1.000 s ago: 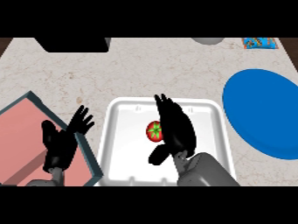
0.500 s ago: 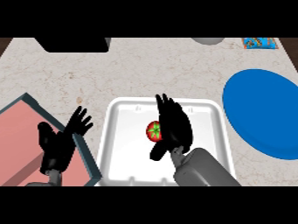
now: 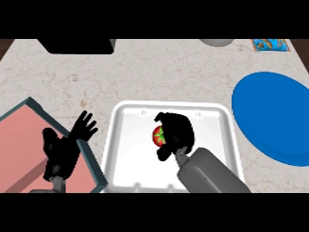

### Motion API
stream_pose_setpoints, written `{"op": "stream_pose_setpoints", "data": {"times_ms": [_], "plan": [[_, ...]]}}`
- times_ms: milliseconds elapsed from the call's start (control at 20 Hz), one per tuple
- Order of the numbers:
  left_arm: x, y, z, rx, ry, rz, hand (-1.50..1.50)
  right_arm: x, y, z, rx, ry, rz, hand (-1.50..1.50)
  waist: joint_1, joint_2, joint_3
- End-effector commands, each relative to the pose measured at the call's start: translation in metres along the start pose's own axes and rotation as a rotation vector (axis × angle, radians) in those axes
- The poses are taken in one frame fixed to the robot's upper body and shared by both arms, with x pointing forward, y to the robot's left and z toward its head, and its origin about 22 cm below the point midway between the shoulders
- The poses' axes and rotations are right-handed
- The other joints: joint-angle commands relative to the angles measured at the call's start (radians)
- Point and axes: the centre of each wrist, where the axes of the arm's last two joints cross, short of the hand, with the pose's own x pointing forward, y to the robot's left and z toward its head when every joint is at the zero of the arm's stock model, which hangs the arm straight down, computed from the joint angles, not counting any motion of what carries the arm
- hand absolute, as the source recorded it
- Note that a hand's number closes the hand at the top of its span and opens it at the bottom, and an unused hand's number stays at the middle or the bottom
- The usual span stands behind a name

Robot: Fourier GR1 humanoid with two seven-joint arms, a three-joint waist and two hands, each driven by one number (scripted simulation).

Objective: Pick the tomato from the tray and place it in the plate

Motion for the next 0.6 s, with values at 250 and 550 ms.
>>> {"op": "stream_pose_setpoints", "data": {"times_ms": [250, 550], "plan": [[-0.018, -0.006, 0.004, 0.000, 0.011, 0.014, 0.00, -0.006, 0.003, -0.002, -0.047, -0.049, 0.104, 1.50, -0.008, 0.001, -0.003], [-0.016, -0.011, 0.003, 0.045, 0.010, 0.037, 0.00, -0.010, 0.056, 0.101, -0.024, -0.074, 0.081, 1.50, -0.030, -0.007, -0.004]]}}
